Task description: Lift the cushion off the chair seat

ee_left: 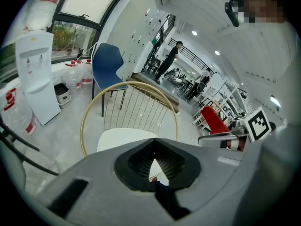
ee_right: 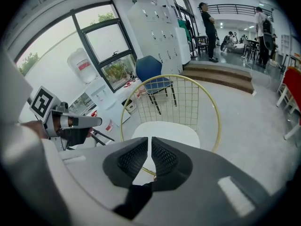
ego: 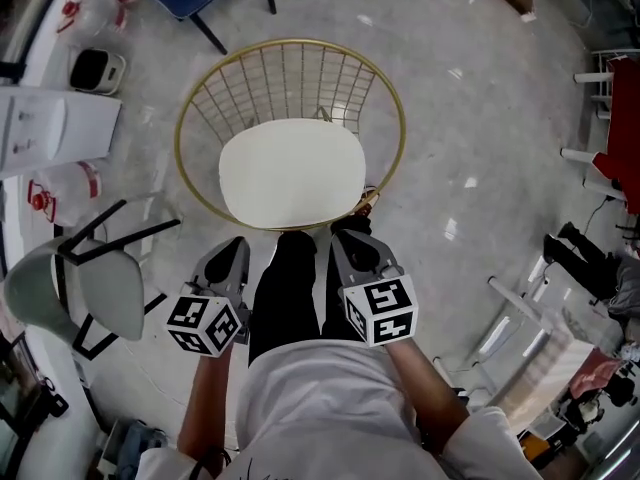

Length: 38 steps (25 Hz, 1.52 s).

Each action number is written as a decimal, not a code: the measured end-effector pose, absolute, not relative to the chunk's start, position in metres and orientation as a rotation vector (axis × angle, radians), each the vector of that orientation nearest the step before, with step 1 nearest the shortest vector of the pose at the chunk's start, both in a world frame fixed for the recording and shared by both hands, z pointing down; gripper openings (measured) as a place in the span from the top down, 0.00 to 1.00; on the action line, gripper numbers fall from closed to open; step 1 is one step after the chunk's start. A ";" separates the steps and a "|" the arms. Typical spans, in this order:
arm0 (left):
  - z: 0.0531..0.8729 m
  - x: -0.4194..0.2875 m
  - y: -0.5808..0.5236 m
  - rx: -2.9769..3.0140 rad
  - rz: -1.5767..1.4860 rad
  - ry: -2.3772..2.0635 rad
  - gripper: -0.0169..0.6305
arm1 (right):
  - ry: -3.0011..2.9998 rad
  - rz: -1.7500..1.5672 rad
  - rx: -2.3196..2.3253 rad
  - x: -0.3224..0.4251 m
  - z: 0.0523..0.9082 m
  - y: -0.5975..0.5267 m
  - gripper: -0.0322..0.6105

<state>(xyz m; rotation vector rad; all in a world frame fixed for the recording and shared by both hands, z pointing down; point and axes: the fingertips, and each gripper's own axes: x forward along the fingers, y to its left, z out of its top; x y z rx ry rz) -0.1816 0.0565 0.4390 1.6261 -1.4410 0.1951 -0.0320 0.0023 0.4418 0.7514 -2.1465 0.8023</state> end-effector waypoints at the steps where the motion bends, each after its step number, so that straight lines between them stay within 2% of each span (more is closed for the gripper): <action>1: 0.443 -0.180 0.056 1.622 0.200 -1.438 0.97 | -2.144 0.805 0.743 -0.032 0.446 0.002 0.90; 38: 0.583 -0.185 0.045 1.534 0.323 -1.400 0.96 | -2.043 0.909 0.701 -0.016 0.593 -0.012 0.86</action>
